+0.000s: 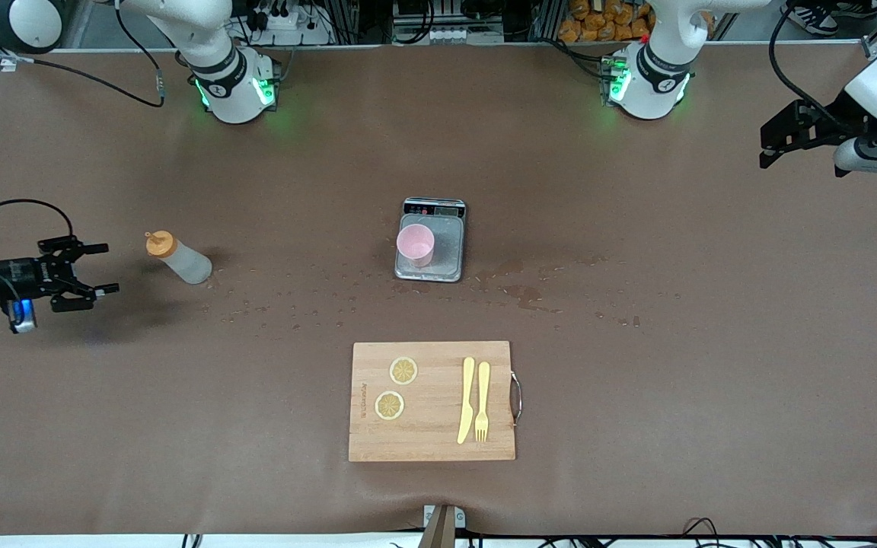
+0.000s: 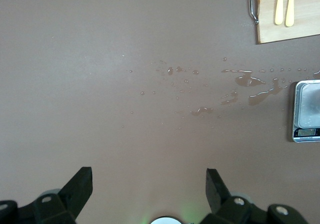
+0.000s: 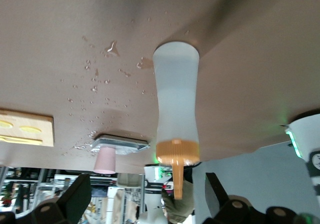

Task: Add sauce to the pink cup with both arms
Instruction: 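Open the right gripper and draw it back from the bottle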

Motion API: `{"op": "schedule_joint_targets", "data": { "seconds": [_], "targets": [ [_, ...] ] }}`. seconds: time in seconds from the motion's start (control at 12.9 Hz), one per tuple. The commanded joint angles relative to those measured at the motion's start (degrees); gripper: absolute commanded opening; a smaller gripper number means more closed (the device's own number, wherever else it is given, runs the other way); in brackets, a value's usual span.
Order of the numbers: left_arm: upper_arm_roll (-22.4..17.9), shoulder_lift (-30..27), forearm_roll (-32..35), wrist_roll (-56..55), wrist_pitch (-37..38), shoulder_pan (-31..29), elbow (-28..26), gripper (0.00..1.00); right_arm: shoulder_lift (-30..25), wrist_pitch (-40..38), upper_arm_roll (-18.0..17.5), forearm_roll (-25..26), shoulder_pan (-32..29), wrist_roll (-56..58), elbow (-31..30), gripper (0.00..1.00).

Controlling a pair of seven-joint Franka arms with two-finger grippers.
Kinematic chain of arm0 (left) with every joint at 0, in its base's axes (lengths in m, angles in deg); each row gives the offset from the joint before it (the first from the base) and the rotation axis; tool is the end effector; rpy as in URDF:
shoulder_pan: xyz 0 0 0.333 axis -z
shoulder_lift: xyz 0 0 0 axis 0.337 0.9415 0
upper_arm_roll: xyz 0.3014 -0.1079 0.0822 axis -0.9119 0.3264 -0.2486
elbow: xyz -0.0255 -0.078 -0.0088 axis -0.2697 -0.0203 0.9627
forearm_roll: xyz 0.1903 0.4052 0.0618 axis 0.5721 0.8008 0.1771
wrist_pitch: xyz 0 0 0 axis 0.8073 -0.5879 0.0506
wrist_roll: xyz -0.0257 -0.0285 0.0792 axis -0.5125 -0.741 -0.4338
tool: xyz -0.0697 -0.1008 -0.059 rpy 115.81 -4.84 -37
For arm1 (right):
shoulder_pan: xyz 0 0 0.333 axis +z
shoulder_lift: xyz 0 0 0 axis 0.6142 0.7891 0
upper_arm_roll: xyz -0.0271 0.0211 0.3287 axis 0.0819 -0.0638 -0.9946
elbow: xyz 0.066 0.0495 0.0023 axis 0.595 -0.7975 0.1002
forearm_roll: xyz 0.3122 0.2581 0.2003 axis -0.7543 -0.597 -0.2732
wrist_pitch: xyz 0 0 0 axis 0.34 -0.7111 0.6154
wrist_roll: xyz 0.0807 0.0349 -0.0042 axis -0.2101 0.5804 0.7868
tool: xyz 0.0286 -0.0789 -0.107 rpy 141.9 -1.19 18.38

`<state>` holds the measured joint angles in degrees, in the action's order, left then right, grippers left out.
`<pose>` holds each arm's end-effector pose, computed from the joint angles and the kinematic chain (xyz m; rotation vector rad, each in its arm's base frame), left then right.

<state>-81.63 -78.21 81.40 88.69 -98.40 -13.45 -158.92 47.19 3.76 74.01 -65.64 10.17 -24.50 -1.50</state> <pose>0.5799 -0.0839 0.6575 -3.1211 0.2480 0.0308 0.6415 -0.2354 0.2541 -2.0460 1.1932 1.0885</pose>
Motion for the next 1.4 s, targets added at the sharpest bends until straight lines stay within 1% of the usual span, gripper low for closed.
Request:
{"op": "schedule_joint_targets", "data": {
  "seconds": [0.0,0.16,0.23,0.54,0.62,0.78,0.93,1.01,1.17,1.32],
  "targets": [
    [0.23,0.14,0.79,1.26,0.96,-0.18,0.95,1.00,-0.53,-4.32,-0.46,6.06,4.67,-0.68,7.59,1.00],
    [0.23,0.14,0.79,1.26,0.96,-0.18,0.95,1.00,-2.72,-6.00,-0.28,12.30,10.82,-0.59,10.86,1.00],
    [0.23,0.14,0.79,1.26,0.96,-0.18,0.95,1.00,-4.82,-6.44,-0.37,14.25,12.94,-0.59,11.22,1.00],
    [0.23,0.14,0.87,1.26,0.96,-0.18,0.95,1.00,-12.47,-6.71,-0.64,14.70,16.47,-0.51,11.66,1.00],
    [0.23,0.14,0.79,1.26,0.96,-0.18,0.95,1.00,-14.84,-6.71,-0.72,16.18,17.43,0.45,11.75,1.00],
    [0.23,0.14,0.88,1.26,0.96,-0.18,0.95,1.00,-20.03,-6.62,-0.64,20.66,19.98,10.33,11.14,1.00],
    [0.23,0.14,0.88,1.26,0.96,-0.18,0.95,1.00,-23.11,-6.54,-0.11,21.21,19.99,17.13,10.61,1.00],
    [0.23,0.14,0.88,1.26,0.96,-0.18,0.95,1.00,-25.91,-6.01,0.85,21.64,20.34,20.47,9.30,1.00],
    [0.23,0.14,0.88,1.17,0.96,-0.18,0.95,1.00,-31.71,-4.09,1.30,23.14,20.52,23.83,5.26,1.00],
    [0.23,0.14,0.88,1.17,0.96,-0.18,0.95,1.00,-37.34,4.23,1.30,25.94,20.87,32.07,-1.57,1.00]
  ]
}}
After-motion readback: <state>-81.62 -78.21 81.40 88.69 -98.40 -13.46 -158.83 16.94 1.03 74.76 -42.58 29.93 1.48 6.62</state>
